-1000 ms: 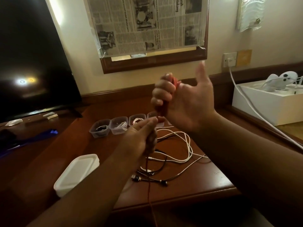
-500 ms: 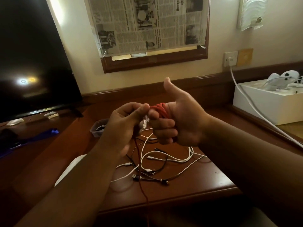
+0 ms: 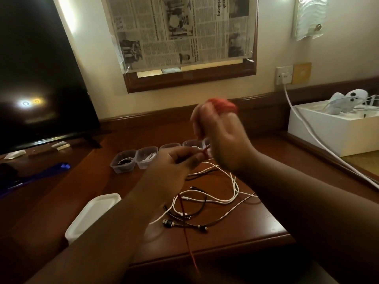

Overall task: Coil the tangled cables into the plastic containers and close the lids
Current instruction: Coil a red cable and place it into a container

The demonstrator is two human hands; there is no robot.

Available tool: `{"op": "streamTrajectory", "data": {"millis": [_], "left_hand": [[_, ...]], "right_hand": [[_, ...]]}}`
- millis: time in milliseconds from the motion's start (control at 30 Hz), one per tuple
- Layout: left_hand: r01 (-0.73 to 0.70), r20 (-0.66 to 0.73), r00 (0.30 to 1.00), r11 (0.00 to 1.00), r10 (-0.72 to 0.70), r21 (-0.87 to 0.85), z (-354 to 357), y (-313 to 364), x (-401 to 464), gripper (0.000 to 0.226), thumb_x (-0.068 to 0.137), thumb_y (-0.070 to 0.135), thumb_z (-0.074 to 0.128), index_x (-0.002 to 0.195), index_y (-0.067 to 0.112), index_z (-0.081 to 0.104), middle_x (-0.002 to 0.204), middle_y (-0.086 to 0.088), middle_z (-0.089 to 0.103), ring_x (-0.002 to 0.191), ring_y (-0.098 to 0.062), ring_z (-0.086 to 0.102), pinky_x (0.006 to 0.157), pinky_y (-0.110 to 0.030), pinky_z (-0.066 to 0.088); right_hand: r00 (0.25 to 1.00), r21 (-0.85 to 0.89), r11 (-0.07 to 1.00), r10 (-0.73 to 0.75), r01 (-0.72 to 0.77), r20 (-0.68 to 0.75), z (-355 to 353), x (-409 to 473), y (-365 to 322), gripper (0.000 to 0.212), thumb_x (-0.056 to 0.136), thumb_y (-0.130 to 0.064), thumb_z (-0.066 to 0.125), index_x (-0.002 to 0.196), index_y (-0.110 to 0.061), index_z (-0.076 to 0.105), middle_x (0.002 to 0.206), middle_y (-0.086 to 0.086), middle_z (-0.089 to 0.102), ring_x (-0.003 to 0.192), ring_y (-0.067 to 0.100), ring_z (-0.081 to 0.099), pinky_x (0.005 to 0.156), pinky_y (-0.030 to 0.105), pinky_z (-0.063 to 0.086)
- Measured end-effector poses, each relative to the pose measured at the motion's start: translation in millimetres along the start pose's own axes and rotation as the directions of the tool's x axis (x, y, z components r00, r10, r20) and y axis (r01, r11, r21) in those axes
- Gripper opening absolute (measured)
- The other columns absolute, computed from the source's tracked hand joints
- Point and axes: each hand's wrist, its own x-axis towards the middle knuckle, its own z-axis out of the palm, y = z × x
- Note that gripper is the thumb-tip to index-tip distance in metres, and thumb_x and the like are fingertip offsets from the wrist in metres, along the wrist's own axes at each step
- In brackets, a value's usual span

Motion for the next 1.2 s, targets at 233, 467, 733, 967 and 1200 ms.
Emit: {"op": "streamTrajectory", "data": {"millis": [233, 467, 733, 967, 1200], "left_hand": [[-0.181, -0.086, 0.974, 0.944, 0.212, 0.277, -25.9, 6.1, 11.0, 0.017, 0.07, 0.036, 0.078, 0.075, 0.022, 0.069, 0.069, 0.006, 0.069, 0.065, -0.009, 0.066, 0.059, -0.019, 0.054], [0.079, -0.019, 0.994, 0.831, -0.107, -0.551, -17.3, -7.3, 14.6, 0.016, 0.073, 0.034, 0.076, 0.067, 0.021, 0.07, 0.059, 0.001, 0.048, 0.047, -0.008, 0.038, 0.043, -0.02, 0.033], [0.16, -0.03, 0.984, 0.952, -0.174, -0.262, 23.3, -11.3, -4.8, 0.021, 0.095, 0.02, 0.058, 0.095, 0.025, 0.078, 0.055, 0.009, 0.055, 0.044, -0.002, 0.044, 0.047, -0.016, 0.032], [-0.142, -0.147, 0.97, 0.945, 0.191, 0.294, -18.8, -4.7, 6.6, 0.008, 0.078, 0.023, 0.079, 0.079, 0.021, 0.071, 0.073, 0.005, 0.071, 0.067, -0.009, 0.068, 0.06, -0.022, 0.056], [0.081, 0.044, 0.997, 0.918, -0.069, -0.389, -19.1, -13.2, 9.6, 0.019, 0.068, 0.034, 0.082, 0.08, 0.022, 0.074, 0.074, -0.003, 0.064, 0.07, -0.025, 0.059, 0.061, -0.032, 0.048]], "right_hand": [[0.804, -0.376, 0.824, 0.534, -0.424, 0.263, 4.8, -1.5, -8.5, 0.078, 0.087, -0.077, 0.012, 0.061, -0.016, 0.052, 0.048, -0.003, 0.048, 0.041, 0.01, 0.042, 0.049, 0.027, 0.038], [0.47, 0.416, 0.228, 0.309, -0.88, 0.827, -14.6, 0.5, -7.8, 0.088, 0.08, -0.088, 0.014, 0.07, -0.01, 0.053, 0.047, -0.003, 0.04, 0.037, 0.011, 0.035, 0.045, 0.024, 0.024], [0.946, 0.712, 0.636, 0.297, -0.298, 0.13, -2.0, 5.8, -0.3, 0.08, 0.084, -0.077, 0.021, 0.099, -0.004, 0.051, 0.078, 0.01, 0.051, 0.069, 0.021, 0.052, 0.07, 0.031, 0.046], [0.842, -0.45, 0.854, 0.43, -0.263, 0.325, 6.4, -19.0, 3.0, 0.074, 0.084, -0.074, 0.011, 0.058, -0.016, 0.047, 0.052, -0.001, 0.044, 0.045, 0.011, 0.039, 0.053, 0.03, 0.035], [0.361, 0.151, 0.435, 0.452, -0.888, 0.816, -0.3, -8.8, -4.5, 0.088, 0.084, -0.084, 0.007, 0.052, -0.015, 0.052, 0.043, -0.003, 0.038, 0.03, 0.01, 0.029, 0.039, 0.02, 0.018]]}}
